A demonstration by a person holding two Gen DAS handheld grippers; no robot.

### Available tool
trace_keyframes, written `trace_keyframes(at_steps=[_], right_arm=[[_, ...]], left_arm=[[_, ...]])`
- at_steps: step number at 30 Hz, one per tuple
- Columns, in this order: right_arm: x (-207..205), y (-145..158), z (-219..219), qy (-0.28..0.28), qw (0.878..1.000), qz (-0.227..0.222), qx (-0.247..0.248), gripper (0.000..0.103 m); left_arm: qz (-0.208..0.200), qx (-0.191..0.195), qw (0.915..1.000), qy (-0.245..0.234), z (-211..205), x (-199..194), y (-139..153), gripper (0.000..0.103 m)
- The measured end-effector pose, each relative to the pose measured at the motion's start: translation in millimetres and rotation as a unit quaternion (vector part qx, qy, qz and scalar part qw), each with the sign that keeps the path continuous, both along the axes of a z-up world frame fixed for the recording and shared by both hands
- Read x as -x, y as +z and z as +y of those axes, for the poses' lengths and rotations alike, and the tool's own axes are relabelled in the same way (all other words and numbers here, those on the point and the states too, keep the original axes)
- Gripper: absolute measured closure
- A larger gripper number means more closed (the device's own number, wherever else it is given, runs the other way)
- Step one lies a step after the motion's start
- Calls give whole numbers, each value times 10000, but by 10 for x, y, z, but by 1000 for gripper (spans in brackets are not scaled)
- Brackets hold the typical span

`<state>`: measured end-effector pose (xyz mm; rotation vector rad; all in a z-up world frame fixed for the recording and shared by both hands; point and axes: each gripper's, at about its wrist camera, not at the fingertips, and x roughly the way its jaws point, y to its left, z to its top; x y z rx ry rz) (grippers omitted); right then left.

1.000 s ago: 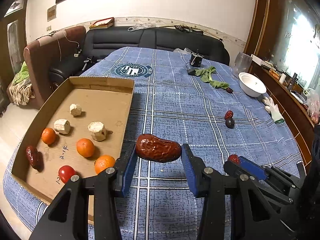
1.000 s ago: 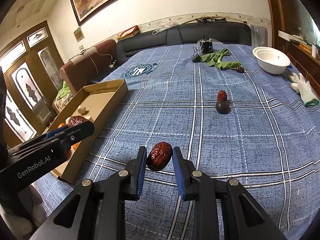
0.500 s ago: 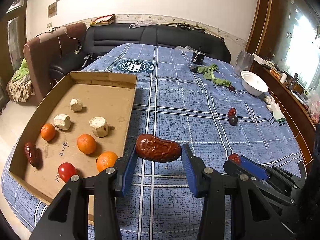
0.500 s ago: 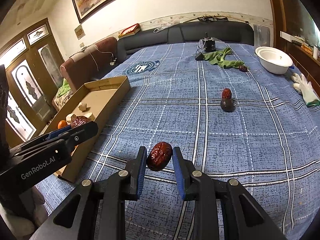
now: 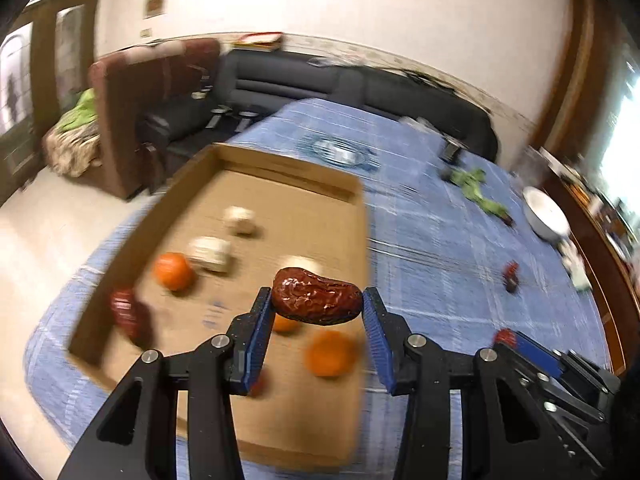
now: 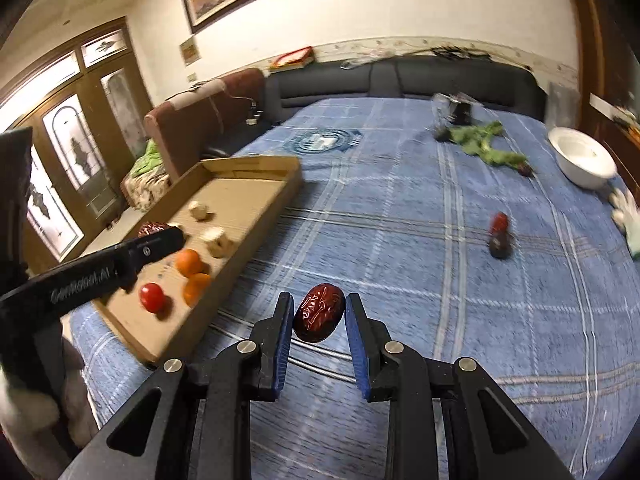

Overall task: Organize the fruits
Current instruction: 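Carry both held red dates into the cardboard box and open both tools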

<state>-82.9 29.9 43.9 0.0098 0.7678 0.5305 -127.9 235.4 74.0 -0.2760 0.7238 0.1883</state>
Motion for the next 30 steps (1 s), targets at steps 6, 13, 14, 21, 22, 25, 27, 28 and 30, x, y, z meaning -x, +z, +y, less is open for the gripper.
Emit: trace_keyframes(at_steps=[6,13,14,21,22,25,27,28,30], right_arm=[[-30,49,404,548,9985,8,-20,74],[-55,4,931,1102,9936,-149,216,74],[-75,-10,978,1138,9930,-185,259,74],[-319,-97,1306,1239,9906,-189,549,74],[-354,-116,1343,1251,9903,-166,586,74],[-442,-181,1436,1259,9894,-134,713,74],[-488,-215,1471,1255,9891,-102,758,74],[-515,-240,1495,1248,9890,-78,789,74],[-548,-279,1522,1241,9887,-50,839,73]], left_arm=[[-2,74,9972,745,600,176,3,59],[180,145,9960,865,812,175,-156,59],[208,150,9961,839,809,154,-181,59],[432,86,9963,742,787,45,-331,59],[466,66,9962,735,780,32,-348,59],[571,-30,9957,734,771,5,-400,59],[613,-45,9953,749,779,1,-424,59],[637,-49,9950,763,786,-5,-438,59],[668,-58,9947,777,801,-16,-457,59]])
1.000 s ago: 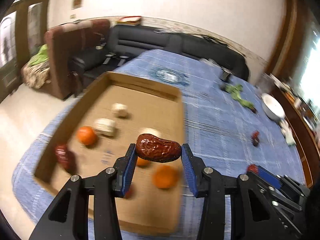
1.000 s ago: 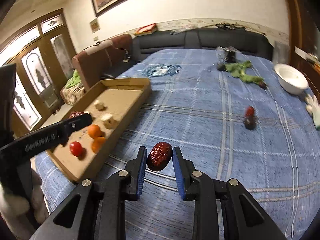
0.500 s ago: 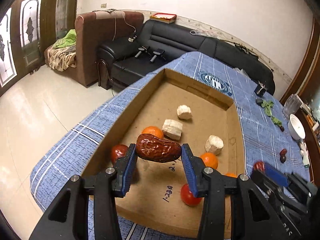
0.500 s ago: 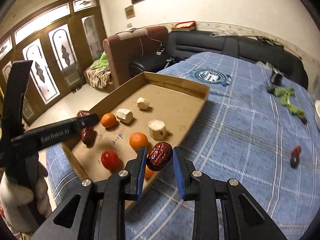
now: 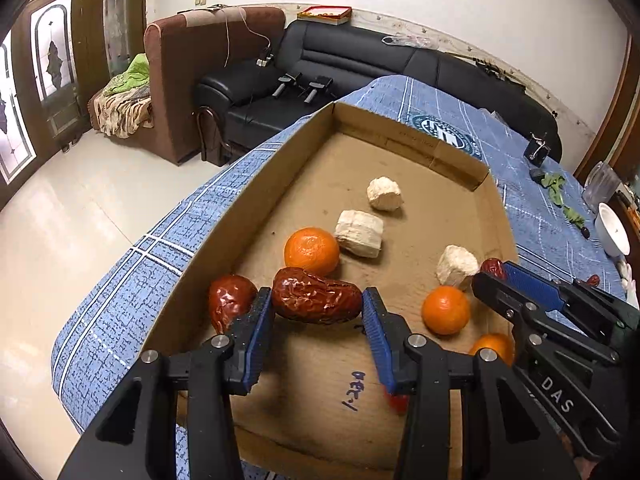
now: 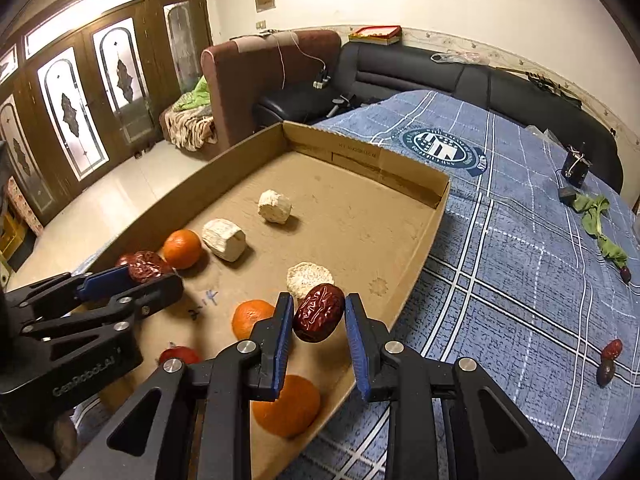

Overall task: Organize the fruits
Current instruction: 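Carry both held red dates into the cardboard box and open both tools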

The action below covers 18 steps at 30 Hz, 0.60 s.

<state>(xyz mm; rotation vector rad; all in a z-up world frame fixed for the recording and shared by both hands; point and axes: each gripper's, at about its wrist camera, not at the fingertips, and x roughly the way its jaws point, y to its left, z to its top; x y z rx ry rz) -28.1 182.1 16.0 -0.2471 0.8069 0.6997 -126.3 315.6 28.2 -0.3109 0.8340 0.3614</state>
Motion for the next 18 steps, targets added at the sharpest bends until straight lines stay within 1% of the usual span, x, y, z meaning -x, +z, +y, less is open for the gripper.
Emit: trace_keyframes(at_steps=[3,10,14,17,18], right_arm=[[-27,-39,30,-16,10000,7,46,73],[-43,-59,65,-40,9999,-76,120,73],[-32,-12,29,-156,9997,-177,111,73],[-15,77,-57,-267,9994,-212,-26,73],[-7,115,-96,-310,9992,-215,-88,72]], left_arm=[[7,-56,10000,18,-16,-25,-6,59],[39,-34,10000,61,-13,-26,-5,58],[15,-65,9999,97,-23,2,33,54],[-39,-209,9997,103,-63,35,101,52],[-72,-227,9997,94,-76,50,128,50]])
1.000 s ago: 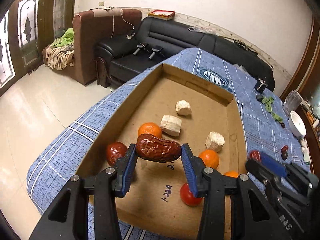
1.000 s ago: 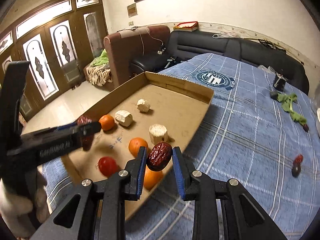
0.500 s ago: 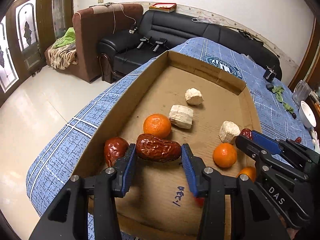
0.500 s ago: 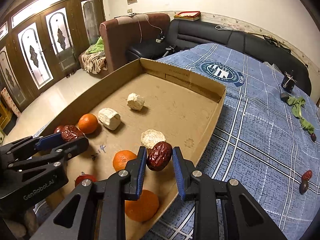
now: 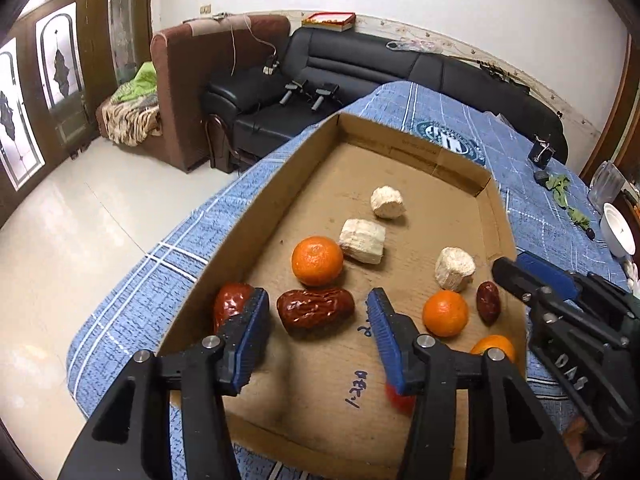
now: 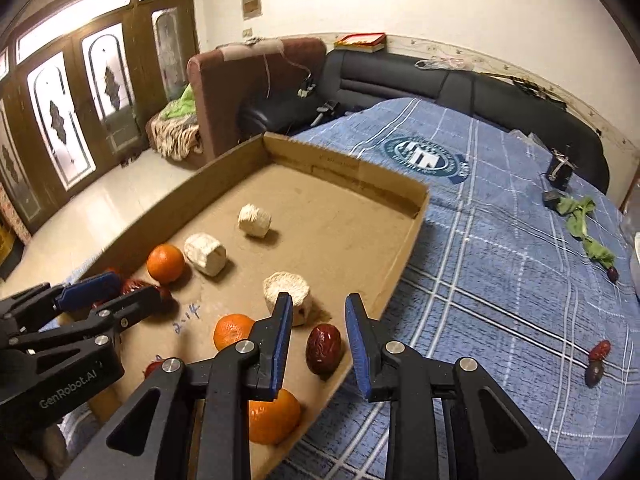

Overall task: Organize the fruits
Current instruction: 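Carry both held red dates into the cardboard box and open both tools, then grasp the last red date with the right tool while the left tool grasps the dark round fruit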

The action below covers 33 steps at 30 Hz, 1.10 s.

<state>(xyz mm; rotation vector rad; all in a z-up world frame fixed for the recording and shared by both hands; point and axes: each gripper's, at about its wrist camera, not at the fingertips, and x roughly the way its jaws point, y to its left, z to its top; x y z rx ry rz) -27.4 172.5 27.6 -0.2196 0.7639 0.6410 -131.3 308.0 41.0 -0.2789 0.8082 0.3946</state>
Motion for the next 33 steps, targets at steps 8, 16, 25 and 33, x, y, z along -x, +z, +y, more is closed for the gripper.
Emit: trace_keyframes(at_steps=[8,16,25,33], right_arm=[[141,216,-381,-346,9985,-30,-421,70],[286,219,-723,-585,9967,25,-563,69],[385,221,-1161,-894,9930,87,-773,69],[420,181,-1539,-1141,9891,158,-917,69]], left_arm=[[-180,-402,9988,-197,-287,75,216,43],[-322,-816,9953,-420,-652,156,403,43],[-427,-1097,9901,-763,-1081,179,566,43],[-412,-1247,9852,-1101,-1439,134,586,40]])
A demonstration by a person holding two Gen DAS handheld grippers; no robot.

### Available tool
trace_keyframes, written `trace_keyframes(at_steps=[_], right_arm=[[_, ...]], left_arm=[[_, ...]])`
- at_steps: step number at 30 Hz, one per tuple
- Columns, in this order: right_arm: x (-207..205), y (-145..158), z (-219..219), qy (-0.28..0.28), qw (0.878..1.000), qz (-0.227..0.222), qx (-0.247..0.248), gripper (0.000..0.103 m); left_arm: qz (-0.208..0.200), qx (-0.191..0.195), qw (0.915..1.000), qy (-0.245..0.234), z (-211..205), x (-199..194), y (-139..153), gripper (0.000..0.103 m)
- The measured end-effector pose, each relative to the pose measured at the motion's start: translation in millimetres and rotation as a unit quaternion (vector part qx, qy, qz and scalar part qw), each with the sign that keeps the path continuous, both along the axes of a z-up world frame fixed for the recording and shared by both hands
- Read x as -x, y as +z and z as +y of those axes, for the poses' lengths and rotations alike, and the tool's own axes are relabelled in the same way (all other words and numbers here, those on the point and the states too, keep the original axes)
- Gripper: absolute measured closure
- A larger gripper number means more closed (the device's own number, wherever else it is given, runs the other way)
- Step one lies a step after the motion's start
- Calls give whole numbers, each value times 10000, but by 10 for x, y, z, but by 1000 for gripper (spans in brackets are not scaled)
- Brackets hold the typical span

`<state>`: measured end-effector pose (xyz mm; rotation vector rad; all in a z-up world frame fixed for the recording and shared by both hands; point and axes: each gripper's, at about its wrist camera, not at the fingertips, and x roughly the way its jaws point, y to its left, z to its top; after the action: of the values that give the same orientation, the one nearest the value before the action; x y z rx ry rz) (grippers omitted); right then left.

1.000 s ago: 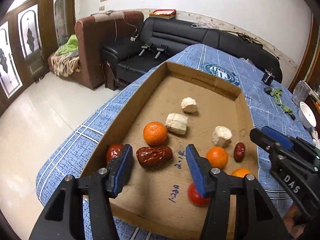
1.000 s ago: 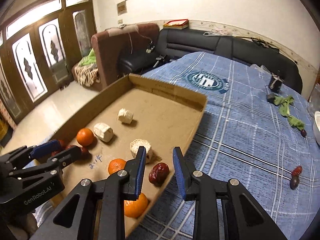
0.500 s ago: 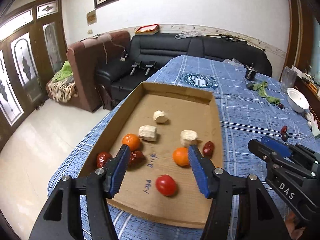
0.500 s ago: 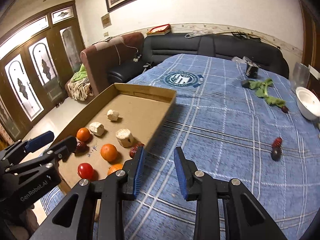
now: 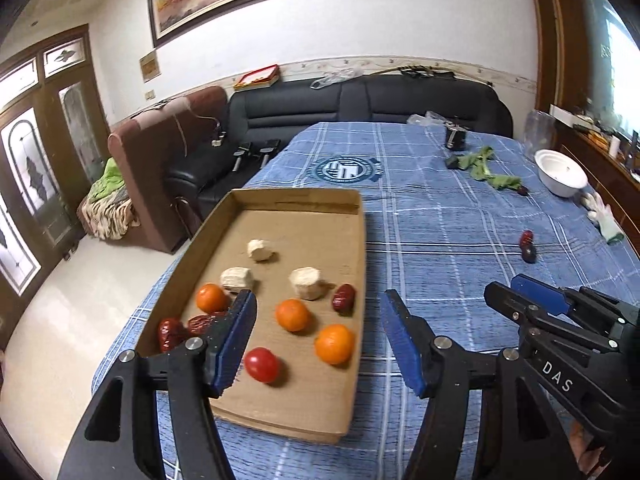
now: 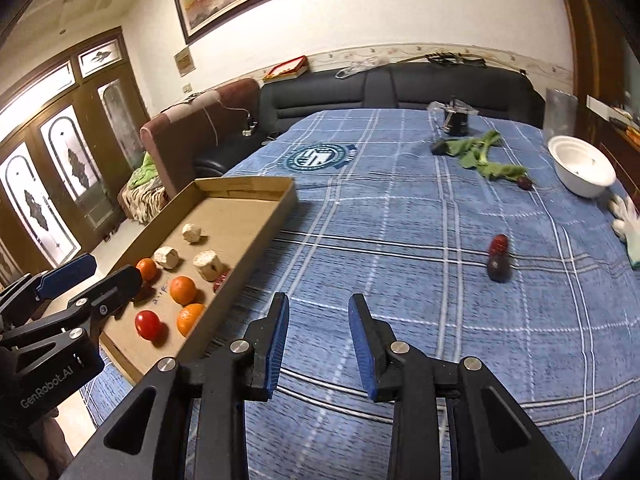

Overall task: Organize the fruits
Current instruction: 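Grasp the last red date with the right tool while the left tool grasps the dark round fruit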

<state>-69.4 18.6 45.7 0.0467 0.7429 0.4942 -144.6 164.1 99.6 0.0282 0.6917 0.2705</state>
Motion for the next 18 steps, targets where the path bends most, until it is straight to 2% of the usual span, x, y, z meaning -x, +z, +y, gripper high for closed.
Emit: trace_keyframes(at_steps=[3,7,14,18], right_arm=[[4,-18,-151,-92,9999,50,-34,68],[-19,-55,-481,-341,9994,72,15,69],[-223,-114,-1446,-1406,9897,260,111,69],[-453,-163,-1699,-1581,9862,498,8,69]], left_arm=[[52,15,9999,-148,-107,-28,-6,39],[158,285,9986,-411,-189,-80,-31,39],[398,533,9947,-778,-466,-300,-203,38],[622,730,9897,-1062,-676,-444,-333,38]])
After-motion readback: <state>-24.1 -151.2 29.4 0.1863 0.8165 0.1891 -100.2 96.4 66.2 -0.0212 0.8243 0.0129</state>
